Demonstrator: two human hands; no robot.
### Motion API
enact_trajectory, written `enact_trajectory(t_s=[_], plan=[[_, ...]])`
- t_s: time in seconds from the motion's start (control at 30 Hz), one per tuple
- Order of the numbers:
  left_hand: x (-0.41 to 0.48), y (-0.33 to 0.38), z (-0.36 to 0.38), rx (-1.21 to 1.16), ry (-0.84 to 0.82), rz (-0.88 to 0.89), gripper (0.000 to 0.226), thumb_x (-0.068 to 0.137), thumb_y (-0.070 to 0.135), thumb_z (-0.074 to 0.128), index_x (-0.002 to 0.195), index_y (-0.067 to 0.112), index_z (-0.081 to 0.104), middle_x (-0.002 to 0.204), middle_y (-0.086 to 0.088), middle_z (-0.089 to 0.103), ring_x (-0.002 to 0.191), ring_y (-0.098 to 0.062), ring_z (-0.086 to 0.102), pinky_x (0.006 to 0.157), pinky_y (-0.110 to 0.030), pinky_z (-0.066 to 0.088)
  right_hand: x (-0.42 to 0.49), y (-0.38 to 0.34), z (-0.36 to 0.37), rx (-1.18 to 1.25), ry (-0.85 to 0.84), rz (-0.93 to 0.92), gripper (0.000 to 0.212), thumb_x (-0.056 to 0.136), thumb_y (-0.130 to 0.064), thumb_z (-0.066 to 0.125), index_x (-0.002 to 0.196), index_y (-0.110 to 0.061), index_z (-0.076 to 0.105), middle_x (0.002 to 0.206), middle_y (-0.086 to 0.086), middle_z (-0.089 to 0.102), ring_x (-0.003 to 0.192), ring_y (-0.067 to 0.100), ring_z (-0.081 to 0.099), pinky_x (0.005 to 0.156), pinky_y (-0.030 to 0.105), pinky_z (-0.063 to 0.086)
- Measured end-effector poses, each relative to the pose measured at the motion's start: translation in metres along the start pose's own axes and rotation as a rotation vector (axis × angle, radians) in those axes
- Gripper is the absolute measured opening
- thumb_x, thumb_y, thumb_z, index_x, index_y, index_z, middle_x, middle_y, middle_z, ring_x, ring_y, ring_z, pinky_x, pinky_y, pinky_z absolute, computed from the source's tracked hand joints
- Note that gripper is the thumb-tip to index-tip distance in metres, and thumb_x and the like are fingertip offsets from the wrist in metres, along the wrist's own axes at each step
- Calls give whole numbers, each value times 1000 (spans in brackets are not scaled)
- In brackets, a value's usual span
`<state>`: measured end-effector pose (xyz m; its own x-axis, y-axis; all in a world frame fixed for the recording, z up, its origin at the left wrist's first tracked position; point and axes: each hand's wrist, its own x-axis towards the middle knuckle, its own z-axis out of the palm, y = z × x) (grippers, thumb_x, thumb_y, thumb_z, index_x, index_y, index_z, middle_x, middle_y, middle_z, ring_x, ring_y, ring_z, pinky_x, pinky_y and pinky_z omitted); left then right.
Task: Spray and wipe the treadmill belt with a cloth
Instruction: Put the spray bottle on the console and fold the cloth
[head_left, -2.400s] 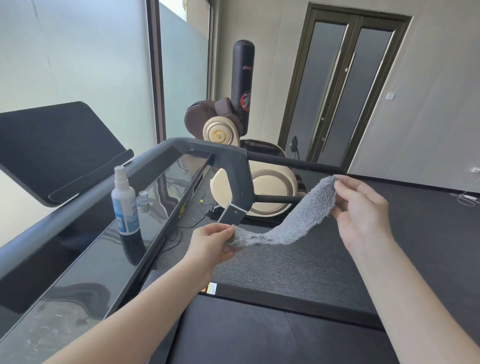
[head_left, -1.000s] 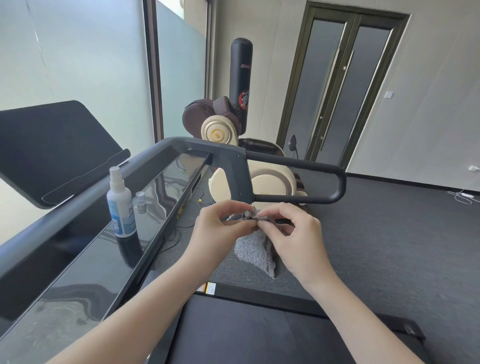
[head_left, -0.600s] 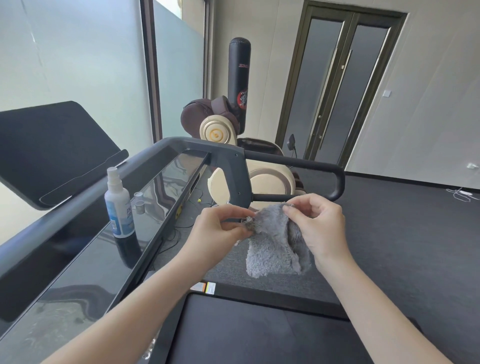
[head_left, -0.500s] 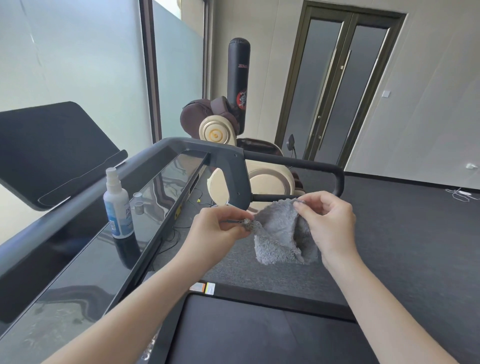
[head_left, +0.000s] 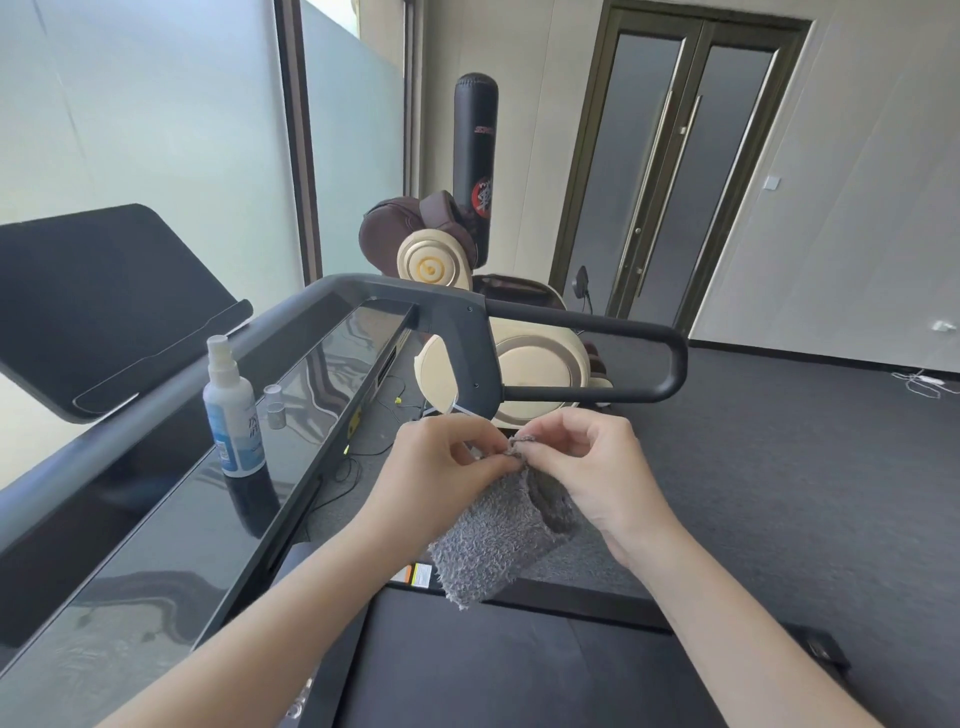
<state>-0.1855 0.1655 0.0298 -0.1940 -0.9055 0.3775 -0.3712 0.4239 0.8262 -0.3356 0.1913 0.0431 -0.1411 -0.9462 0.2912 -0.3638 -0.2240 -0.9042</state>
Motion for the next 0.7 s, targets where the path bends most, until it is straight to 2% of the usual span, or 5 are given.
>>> enact_trajectory(t_s=[0.23,0.37,0.5,0.63,0.7], plan=[[2,-5,-1,-12,68,89,16,69,15,82,67,24,69,69,14,56,61,-3,48,58,-10,33,-2,-4,-4,74,-141,18,19,85,0,64,85,-16,74,89,2,75,91,14,68,86,22,52],[2,-6,-1,-44,42,83,26,70,17,82,88,30,69,81,10,66,74,-3,58,62,-16,42,-3,-6,-5,59,-154,15,29,83,10,61,87,-17,72,87,2,74,85,8,68,82,20,52],[0,-6,3,-110,84,110,18,71,11,80,77,26,72,79,14,66,75,-2,60,71,-29,46,-2,-6,-3,195,-61,77,18,80,9,66,89,-7,66,82,10,72,80,11,67,77,20,53],[-3,-6,5,-168,177,176,21,71,8,81,71,27,71,78,15,64,75,-3,60,71,-21,44,-1,-6,-1,418,6,186,18,77,7,69,90,-4,61,85,20,70,87,29,66,90,40,50],[-3,-5,6,-196,210,200,19,70,7,81,72,23,72,80,14,66,78,-4,61,73,-21,45,0,-5,0,472,46,210,18,77,8,68,89,-3,61,79,15,69,85,28,64,93,45,48]])
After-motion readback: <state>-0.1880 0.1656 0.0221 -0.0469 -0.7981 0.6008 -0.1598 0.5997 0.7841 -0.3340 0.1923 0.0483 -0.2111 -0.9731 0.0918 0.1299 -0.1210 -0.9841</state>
